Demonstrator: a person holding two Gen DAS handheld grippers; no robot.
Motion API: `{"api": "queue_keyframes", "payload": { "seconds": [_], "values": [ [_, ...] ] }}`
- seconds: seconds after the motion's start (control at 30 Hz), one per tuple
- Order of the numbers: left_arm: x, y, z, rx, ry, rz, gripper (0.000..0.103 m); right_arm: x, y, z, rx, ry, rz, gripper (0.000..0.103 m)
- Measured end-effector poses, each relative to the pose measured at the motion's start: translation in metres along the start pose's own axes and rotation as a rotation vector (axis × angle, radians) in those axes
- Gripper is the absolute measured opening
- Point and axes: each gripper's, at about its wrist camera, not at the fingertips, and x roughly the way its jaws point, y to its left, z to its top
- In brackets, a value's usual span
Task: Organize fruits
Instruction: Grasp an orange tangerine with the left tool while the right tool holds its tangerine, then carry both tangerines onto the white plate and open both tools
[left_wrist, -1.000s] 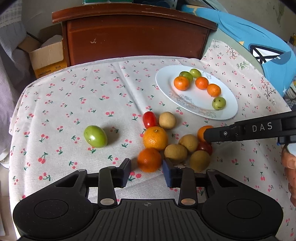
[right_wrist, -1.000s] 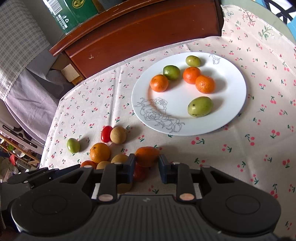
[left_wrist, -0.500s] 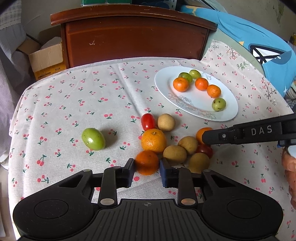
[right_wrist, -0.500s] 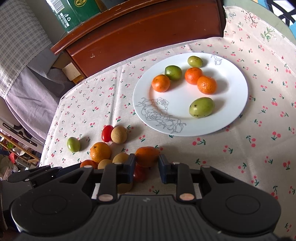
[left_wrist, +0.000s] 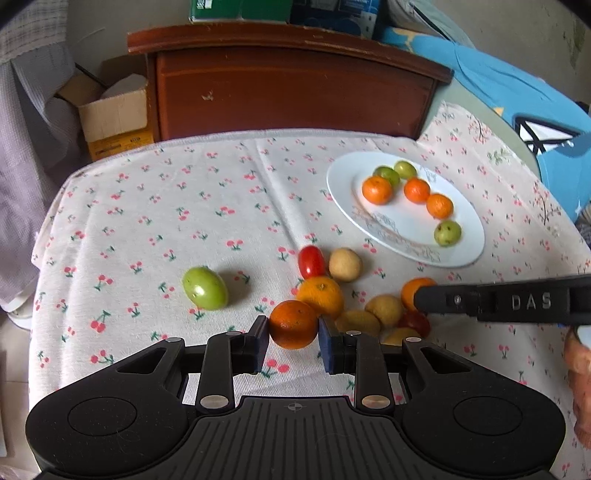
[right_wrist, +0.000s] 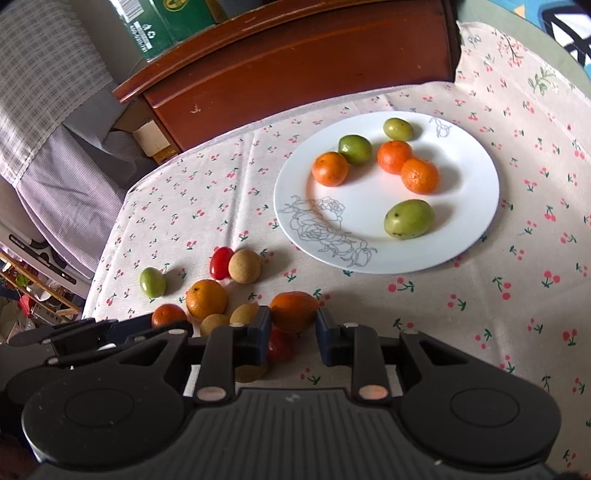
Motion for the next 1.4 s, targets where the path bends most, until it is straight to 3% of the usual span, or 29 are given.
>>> {"api": "queue_keyframes", "payload": {
  "seconds": [0.33,0.4,0.47,0.77,0.87,1.0,1.13,1.23,1.4],
  "values": [
    [-0.006,-0.006,0.014,-0.014,-0.043,0.012,0.026,-0.012,0.011,0.003,-0.070,-0.044,0.008,0.025],
    [-0.007,-0.009,0.016,-0.008,-0.048,0.012,0.026,-0.015,0.013,0.004,-0.088,-0.054,0.010,0.022],
    [-0.008,-0.011,0.018,-0.006,-0.054,0.009,0.026,-0.016,0.014,0.004,-0.103,-0.058,0.011,0.013],
    [-0.005,-0.008,0.018,-0.029,-0.042,0.017,0.026,-0.014,0.007,0.004,-0.077,-0.046,0.010,0.017],
    [-0.005,-0.006,0.019,-0.039,-0.042,0.025,0.026,-0.011,0.007,0.003,-0.077,-0.037,0.009,0.027],
    [-0.007,-0.005,0.020,-0.044,-0.049,0.029,0.026,-0.001,0.002,0.000,-0.055,-0.008,-0.010,0.032],
    [-0.007,-0.005,0.020,-0.043,-0.049,0.029,0.026,0.008,-0.002,-0.003,-0.033,0.007,-0.006,0.029],
    [-0.007,-0.006,0.021,-0.042,-0.052,0.030,0.026,0.008,0.001,-0.002,-0.043,0.001,0.001,0.018],
    [-0.007,-0.008,0.022,-0.039,-0.055,0.027,0.026,0.008,0.001,-0.002,-0.042,0.002,0.007,0.021]
  ]
}}
